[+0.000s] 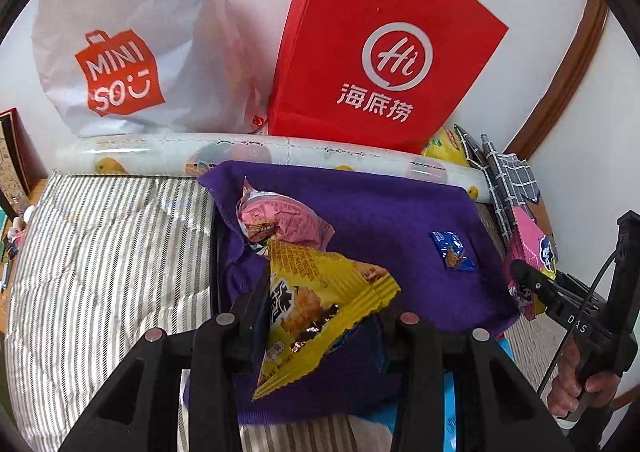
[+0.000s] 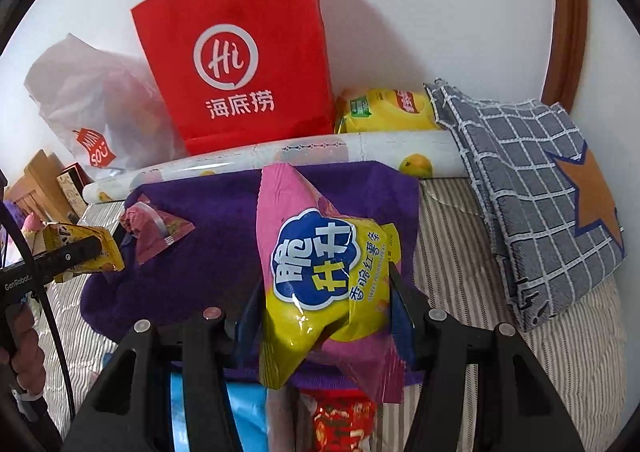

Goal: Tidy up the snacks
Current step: 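Carry both bags over the purple towel while the right tool releases the chip bag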

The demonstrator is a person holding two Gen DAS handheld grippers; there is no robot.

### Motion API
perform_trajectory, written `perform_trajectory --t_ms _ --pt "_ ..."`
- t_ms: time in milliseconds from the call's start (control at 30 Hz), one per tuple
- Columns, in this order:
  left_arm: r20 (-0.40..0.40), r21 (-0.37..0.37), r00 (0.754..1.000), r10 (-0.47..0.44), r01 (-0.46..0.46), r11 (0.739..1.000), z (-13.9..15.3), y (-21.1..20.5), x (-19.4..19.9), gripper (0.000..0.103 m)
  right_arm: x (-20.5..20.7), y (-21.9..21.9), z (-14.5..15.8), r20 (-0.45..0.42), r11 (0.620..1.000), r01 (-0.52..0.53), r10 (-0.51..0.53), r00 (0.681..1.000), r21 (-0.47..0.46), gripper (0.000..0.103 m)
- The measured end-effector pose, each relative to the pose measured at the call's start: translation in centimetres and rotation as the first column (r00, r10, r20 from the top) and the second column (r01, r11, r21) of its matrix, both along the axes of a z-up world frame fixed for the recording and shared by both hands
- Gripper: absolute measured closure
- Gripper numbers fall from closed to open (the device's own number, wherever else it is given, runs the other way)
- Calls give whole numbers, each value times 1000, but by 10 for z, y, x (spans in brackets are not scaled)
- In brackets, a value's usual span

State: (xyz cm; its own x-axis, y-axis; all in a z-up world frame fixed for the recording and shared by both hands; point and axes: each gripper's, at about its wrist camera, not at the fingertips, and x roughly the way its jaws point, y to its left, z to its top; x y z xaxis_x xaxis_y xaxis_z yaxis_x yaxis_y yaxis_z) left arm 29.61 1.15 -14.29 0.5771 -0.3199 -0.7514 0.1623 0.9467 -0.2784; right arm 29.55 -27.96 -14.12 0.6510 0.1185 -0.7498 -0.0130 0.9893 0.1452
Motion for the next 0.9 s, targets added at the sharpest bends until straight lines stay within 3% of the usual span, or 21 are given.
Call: perform_trajectory --t_ms 567,667,733,900 --pt "-37 47 999 -18 20 999 -20 -8 18 64 23 15 -25 -49 998 -44 41 998 -48 44" --pt "-46 63 999 -18 21 998 -19 -9 18 47 22 18 -23 -52 997 -51 48 998 -61 40" --pt "-43 80 999 -6 10 997 -17 -9 16 30 21 17 -20 -49 997 -51 49 998 -58 29" --pt "-27 91 1000 7 -4 996 -7 -6 5 24 11 16 -8 -23 997 -39 38 999 -67 21"
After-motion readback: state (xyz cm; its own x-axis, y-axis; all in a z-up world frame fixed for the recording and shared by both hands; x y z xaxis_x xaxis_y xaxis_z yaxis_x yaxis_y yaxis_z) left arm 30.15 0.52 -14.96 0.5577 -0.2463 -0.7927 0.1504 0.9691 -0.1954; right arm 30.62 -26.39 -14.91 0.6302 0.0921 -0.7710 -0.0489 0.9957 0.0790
